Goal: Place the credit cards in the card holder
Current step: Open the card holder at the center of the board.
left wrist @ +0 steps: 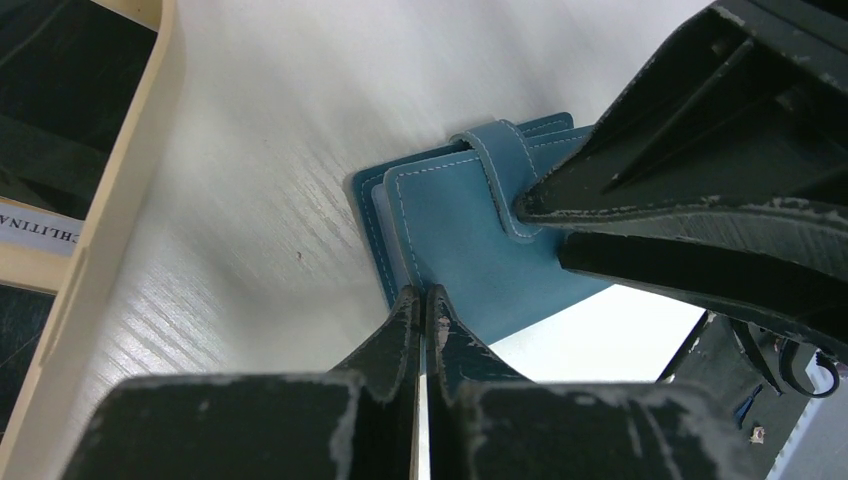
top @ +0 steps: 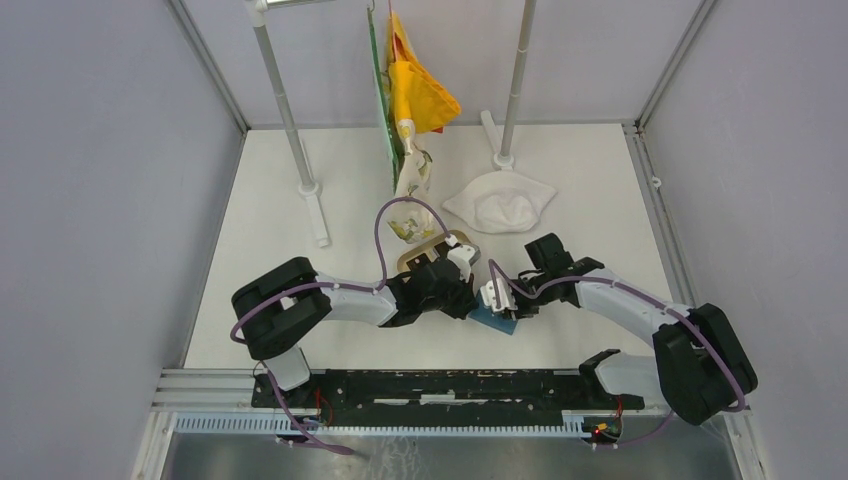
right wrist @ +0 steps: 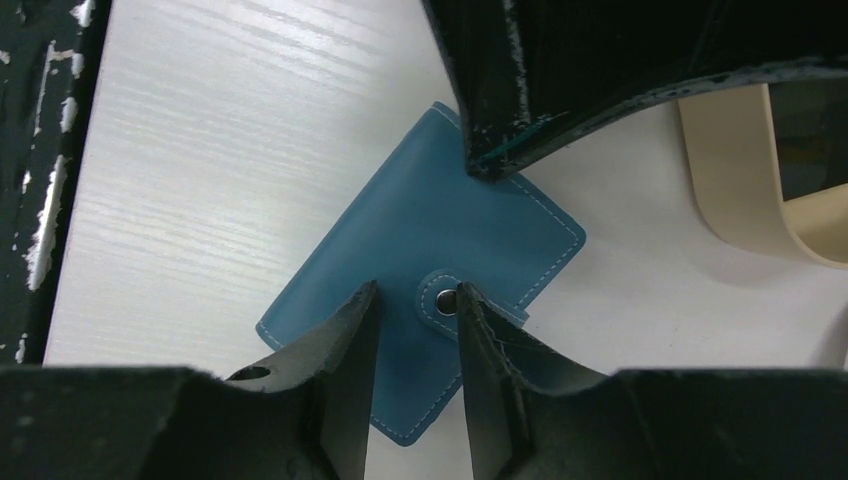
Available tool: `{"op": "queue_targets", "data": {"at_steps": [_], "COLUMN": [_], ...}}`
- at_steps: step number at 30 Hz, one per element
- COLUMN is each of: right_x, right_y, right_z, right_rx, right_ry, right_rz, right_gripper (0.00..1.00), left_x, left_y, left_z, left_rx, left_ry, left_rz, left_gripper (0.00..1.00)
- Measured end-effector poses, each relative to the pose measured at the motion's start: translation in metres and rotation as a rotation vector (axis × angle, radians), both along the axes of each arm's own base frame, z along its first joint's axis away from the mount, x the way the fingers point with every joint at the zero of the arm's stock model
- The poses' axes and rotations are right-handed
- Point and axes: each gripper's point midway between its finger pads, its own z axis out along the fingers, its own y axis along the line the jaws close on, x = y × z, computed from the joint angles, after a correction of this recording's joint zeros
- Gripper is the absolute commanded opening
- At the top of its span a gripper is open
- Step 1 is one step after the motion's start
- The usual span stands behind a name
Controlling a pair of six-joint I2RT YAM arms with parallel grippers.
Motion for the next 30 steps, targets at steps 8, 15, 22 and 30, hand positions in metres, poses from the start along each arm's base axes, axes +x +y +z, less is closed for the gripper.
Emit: {"op": "queue_targets", "data": {"at_steps": [8, 15, 22, 30], "right_x": [0.014, 0.020, 0.047, 0.065], "right_y": [0.000, -0.002, -0.002, -0.011], "right_z": [0.000, 0.000, 0.013, 0.026], "right_rx": [-0.018, -0.034, -0.009, 0.031], "right_ry": [0.031, 0.027, -0.076, -0.105], "right_rz": [-0.109, -0.164, -0.259, -0.390], "right_gripper": [0.31, 0.06, 0.00, 0.00], "left_x": [0.000, -0.003, -0.010, -0.017], "left_y": [0.000, -0.001, -0.004, -0.005], "left_z": [0.000, 0.000, 0.000, -0.001], "left_rx": [-0.001, -0.006, -0.021, -0.034], "left_ry": [0.001, 0.009, 0.024, 0.029], "left_rz": [-0.002, -0.015, -0.047, -0.070], "left_gripper": [0.02, 0.02, 0.02, 0.02]}}
